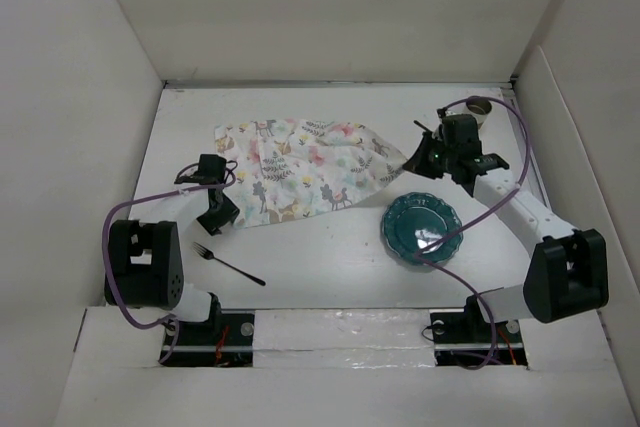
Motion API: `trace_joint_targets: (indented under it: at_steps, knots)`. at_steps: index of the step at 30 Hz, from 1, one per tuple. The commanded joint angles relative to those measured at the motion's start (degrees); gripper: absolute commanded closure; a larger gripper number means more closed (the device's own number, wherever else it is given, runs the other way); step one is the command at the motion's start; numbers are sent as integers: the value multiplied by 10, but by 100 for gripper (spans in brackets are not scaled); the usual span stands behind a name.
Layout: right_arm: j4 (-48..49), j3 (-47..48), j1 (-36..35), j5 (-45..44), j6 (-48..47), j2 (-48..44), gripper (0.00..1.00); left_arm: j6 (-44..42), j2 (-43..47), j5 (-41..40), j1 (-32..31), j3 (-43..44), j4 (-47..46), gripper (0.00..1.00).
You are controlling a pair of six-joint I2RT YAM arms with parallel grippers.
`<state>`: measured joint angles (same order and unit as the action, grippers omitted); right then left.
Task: Set the dinner table for one person
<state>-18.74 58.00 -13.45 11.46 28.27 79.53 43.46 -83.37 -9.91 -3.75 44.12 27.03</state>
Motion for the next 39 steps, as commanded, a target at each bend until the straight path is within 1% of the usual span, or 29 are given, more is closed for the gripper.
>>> trace_joint_targets:
  at_steps: [1, 5, 7, 8, 9, 10, 11, 14, 17, 18, 20, 21, 22, 23, 24, 26, 27, 29, 30, 31, 32, 34, 35, 36, 37, 38, 39]
  knots:
    - [24, -10, 9, 11, -6, -19, 100, 8, -19, -38, 2, -19, -11, 60]
    - [24, -15, 14, 15, -5, -25, 100, 4, -38, -49, 2, -24, -29, 59]
    - [23, -16, 14, 18, -5, -29, 100, -3, -50, -49, 2, -22, -39, 62]
    - [21, -17, 14, 18, -5, -30, 100, -4, -52, -49, 2, -21, -41, 77]
    - [21, -18, 14, 17, -5, -30, 100, -7, -52, -47, 2, -20, -45, 87]
    - [20, -18, 14, 17, -4, -31, 100, -14, -52, -39, 2, -18, -52, 96]
    - [19, -19, 14, 15, -5, -31, 100, -19, -50, -36, 2, -18, -55, 100]
    - [14, -20, 14, 16, -6, -34, 100, -28, -36, -19, 2, 1, -51, 100]
    - [3, -10, 14, 15, -5, -42, 100, -43, 15, -10, 2, 53, -38, 100]
    - [-1, -4, 14, 15, -6, -44, 100, -49, 48, -9, 2, 94, -36, 100]
    - [-14, 13, 14, 16, -3, -58, 100, -59, 71, -11, 2, 139, -21, 100]
    - [-18, 21, 14, 21, -2, -63, 100, -62, 89, -12, 2, 189, -14, 100]
    - [-23, 32, 14, 21, -1, -70, 100, -65, 96, -12, 2, 213, -3, 100]
    - [-37, 55, 14, 22, -1, -77, 100, -66, 102, -11, 2, 238, 0, 100]
    - [-44, 68, 14, 20, -1, -93, 100, -72, 114, -11, 2, 283, 4, 100]
    - [-63, 98, 14, 15, 1, -110, 100, -74, 123, -9, 2, 326, 16, 100]
    - [-67, 126, 14, 8, 4, -132, 100, -76, 130, -8, 2, 366, 20, 100]
    - [-83, 156, 14, 1, 6, -150, 100, -79, 133, -5, 2, 402, 25, 100]
    - [-87, 187, 14, -10, 6, -161, 100, -79, 135, -4, 2, 430, 24, 100]
    - [-91, 200, 14, -14, 6, -162, 100, -82, 133, 0, 2, 442, 23, 100]
    - [-103, 236, 14, -10, 6, -148, 100, -91, 115, 18, 2, 459, 23, 100]
    - [-106, 242, 14, -7, 6, -140, 100, -101, 106, 50, 2, 458, 30, 100]
    - [-106, 244, 14, 3, 5, -133, 100, -106, 85, 63, 2, 441, 39, 100]
    - [-105, 237, 14, 3, 6, -126, 100, -109, 79, 72, 2, 423, 56, 100]
    - [-106, 230, 14, 9, 6, -117, 100, -114, 74, 77, -12, 402, 60, 100]
    - [-104, 220, 14, 10, 6, -114, 100, -116, 69, 82, -25, 353, 59, 100]
    - [-92, 182, 14, 11, 10, -112, 100, -123, 70, 89, -55, 301, 47, 80]
